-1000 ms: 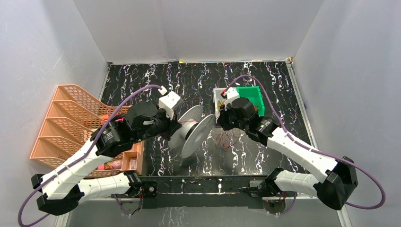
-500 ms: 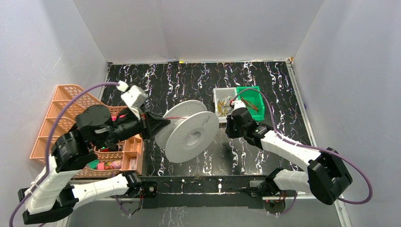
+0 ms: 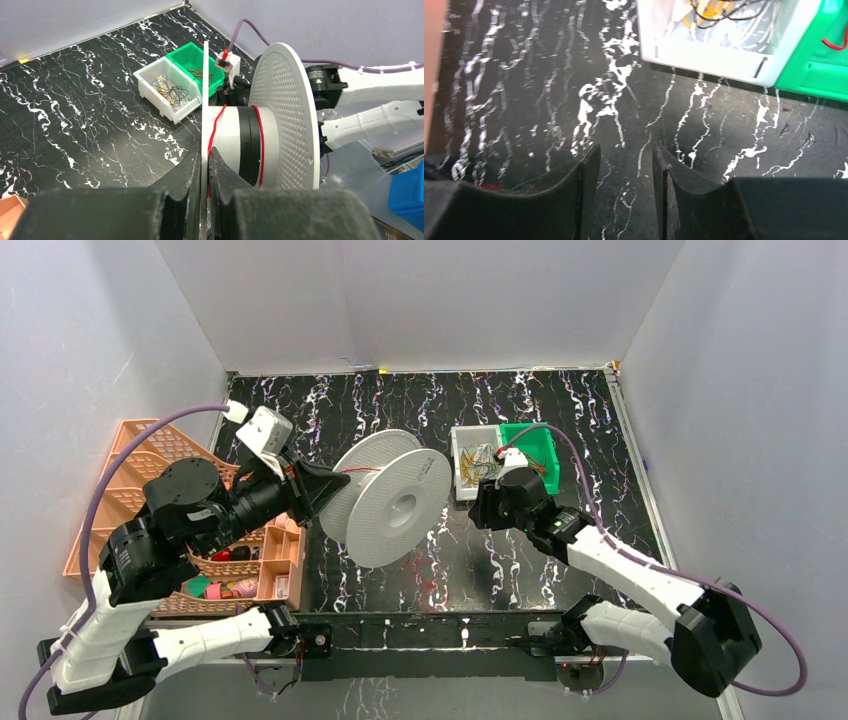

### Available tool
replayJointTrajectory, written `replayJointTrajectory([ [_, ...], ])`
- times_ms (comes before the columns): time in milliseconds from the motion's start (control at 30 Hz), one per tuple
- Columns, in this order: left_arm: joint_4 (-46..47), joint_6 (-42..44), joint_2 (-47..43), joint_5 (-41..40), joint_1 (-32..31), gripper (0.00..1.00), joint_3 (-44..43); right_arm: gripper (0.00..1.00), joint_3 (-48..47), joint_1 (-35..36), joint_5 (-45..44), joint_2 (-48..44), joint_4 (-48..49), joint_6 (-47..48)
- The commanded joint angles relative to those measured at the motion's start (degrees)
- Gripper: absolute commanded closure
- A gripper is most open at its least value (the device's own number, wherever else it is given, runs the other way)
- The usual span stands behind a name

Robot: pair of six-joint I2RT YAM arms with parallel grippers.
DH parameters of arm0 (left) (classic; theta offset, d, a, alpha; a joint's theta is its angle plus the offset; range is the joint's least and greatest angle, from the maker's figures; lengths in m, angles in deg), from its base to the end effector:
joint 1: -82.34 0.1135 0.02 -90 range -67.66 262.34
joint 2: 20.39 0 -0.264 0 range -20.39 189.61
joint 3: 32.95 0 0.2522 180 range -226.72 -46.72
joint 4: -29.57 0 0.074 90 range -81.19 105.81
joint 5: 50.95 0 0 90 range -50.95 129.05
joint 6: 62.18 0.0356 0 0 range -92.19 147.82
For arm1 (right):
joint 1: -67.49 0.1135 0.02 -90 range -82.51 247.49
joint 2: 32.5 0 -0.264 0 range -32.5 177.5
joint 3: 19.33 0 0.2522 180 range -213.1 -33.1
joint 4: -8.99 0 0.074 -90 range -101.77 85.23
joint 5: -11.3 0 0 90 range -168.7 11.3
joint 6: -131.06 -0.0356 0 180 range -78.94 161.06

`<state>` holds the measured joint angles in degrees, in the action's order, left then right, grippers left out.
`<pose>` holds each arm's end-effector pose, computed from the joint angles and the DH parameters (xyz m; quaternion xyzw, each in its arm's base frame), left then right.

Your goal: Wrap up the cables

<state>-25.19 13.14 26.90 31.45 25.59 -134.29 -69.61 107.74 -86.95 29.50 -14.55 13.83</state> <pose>0.0578 -0.0796 0.5103 0.2113 0.6793 -0.3710 0.5968 0.1805 0.1461 0.2323 -0.0676 0.8838 0.2016 0.4168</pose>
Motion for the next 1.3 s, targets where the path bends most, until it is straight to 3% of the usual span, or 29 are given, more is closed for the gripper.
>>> replayJointTrajectory([
  [0, 4.54, -1.39, -0.01, -2.09, -0.25, 1.00, -3.02, 0.47, 0.57, -0.02, 7.93, -6.22, 2.28, 0.38],
  [300, 6.47, -1.06, 2.24, -4.58, -0.16, 1.00, -3.43, 0.30, 2.22, -0.05, 16.40, -14.97, 9.24, 3.21],
  [567, 8.75, -0.79, 3.65, -5.27, -0.20, 1.00, -3.92, 0.17, 4.64, -0.04, 24.62, -14.01, 22.02, 1.71],
  [1033, 10.53, -4.11, 3.68, -3.63, -0.20, 1.00, -2.95, 0.17, 9.55, 1.80, 33.04, 1.96, 52.34, -11.57],
  [1267, 12.38, -4.57, 3.24, -4.62, -0.20, 1.00, -2.08, 0.32, 8.74, 4.53, 34.73, 10.72, 58.82, -14.41],
])
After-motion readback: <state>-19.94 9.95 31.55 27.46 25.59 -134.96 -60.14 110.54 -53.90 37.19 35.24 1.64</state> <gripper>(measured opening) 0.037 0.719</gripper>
